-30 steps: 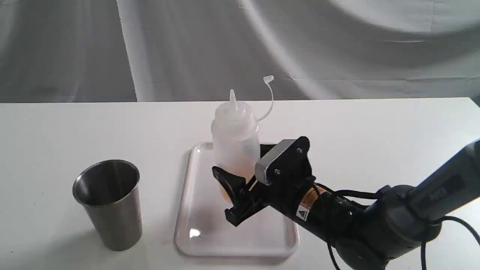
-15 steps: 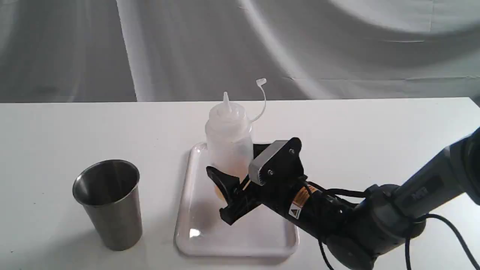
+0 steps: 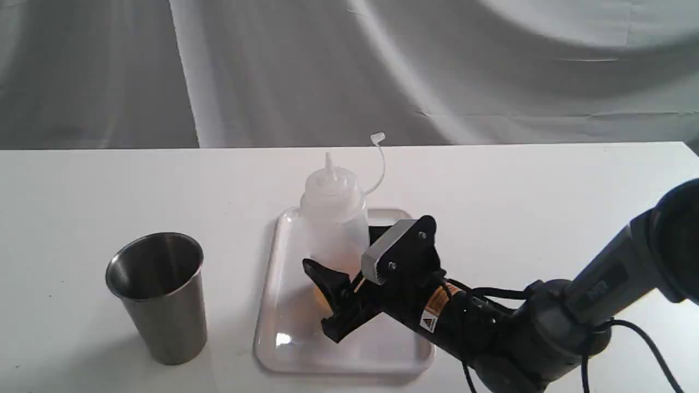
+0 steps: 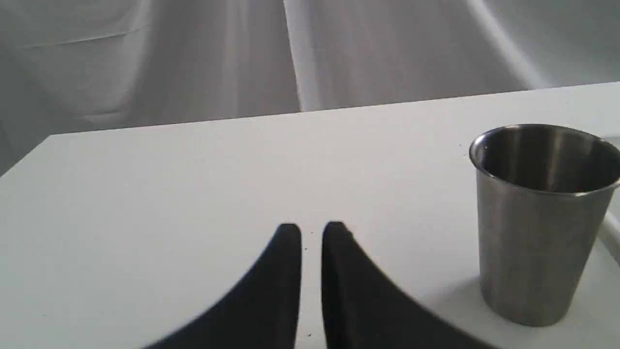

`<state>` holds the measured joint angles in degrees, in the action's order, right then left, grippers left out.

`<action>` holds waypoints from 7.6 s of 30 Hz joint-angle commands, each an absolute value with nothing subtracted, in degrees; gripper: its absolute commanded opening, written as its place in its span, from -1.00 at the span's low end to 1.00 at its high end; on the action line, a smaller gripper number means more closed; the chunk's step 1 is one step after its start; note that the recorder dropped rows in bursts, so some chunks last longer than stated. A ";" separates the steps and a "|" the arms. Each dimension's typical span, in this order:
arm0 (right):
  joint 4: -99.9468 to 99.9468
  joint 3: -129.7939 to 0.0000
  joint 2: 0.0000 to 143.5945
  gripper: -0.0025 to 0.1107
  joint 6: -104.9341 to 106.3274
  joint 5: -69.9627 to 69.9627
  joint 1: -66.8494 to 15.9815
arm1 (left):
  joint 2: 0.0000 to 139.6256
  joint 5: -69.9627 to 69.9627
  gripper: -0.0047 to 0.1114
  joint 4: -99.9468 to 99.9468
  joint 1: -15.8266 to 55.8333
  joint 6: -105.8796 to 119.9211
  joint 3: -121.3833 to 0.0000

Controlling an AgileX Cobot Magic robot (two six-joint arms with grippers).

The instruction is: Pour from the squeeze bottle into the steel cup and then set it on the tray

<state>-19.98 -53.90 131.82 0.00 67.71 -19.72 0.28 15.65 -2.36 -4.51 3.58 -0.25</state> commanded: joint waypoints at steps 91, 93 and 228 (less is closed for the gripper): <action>-18.23 -39.28 121.52 0.82 -4.33 69.96 -18.82 | 0.00 15.24 -0.78 -2.49 -4.37 3.48 0.00; -18.12 -37.86 119.99 0.82 -4.33 69.96 -18.71 | 0.00 15.24 -0.78 -2.49 -4.37 3.48 0.00; -8.81 0.00 0.00 -0.96 -16.63 -17.55 -3.79 | 0.00 15.24 -0.78 -2.49 -4.37 3.48 0.00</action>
<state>-8.18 -0.14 0.38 -16.86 -15.33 -4.03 0.28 15.65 -2.36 -4.51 3.58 -0.25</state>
